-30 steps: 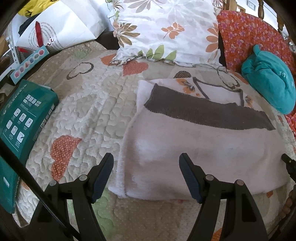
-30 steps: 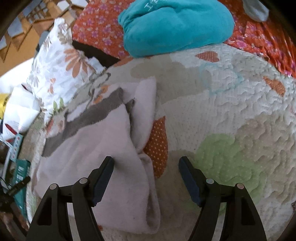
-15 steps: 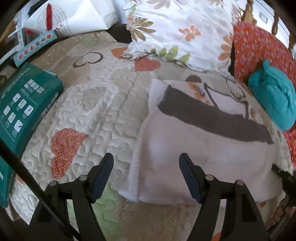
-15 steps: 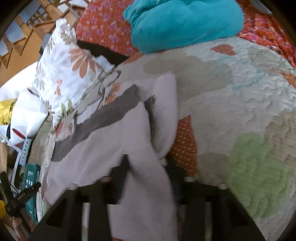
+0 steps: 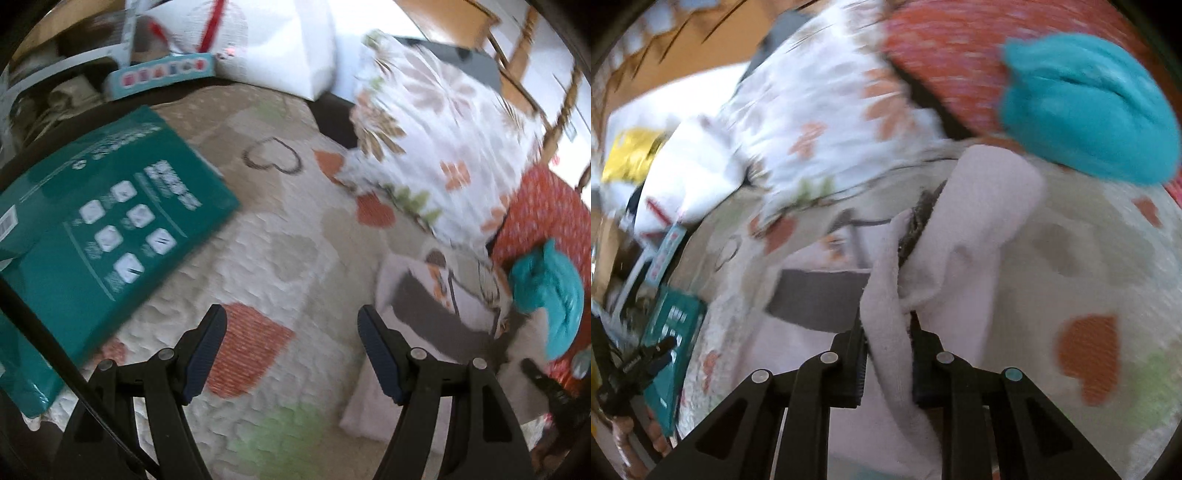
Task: Fold small clothes
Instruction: 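Grasp the edge of the folded cardigan with the right gripper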
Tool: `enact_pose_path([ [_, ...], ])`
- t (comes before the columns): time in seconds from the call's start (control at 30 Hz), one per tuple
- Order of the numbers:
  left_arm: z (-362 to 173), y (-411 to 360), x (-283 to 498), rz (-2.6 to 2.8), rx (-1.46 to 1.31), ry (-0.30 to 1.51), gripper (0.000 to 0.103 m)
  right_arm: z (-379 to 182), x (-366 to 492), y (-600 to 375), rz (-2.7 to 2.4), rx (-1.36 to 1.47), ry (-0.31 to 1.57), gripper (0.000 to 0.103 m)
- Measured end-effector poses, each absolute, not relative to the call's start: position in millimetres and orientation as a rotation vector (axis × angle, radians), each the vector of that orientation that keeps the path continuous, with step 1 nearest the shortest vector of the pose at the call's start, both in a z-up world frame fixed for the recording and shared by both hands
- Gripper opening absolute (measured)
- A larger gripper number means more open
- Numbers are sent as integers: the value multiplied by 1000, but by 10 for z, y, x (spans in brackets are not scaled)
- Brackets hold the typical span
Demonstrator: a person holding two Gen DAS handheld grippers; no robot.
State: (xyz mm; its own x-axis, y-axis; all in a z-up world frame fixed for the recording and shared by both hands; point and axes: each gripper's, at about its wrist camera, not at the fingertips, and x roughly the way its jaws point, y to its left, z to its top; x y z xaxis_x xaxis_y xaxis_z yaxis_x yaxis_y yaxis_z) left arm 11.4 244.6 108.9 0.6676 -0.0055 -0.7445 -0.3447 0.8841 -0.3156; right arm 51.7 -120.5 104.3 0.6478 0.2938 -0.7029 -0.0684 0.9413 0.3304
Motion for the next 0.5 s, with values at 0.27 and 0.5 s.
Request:
enact_pose_path([
  [0.27, 1143, 2836, 41, 231, -561, 782, 72, 610, 829, 77, 288, 97, 956, 19],
  [0.5, 1139, 2984, 6, 238, -619, 768, 72, 504, 828, 428, 315, 2, 979, 21],
])
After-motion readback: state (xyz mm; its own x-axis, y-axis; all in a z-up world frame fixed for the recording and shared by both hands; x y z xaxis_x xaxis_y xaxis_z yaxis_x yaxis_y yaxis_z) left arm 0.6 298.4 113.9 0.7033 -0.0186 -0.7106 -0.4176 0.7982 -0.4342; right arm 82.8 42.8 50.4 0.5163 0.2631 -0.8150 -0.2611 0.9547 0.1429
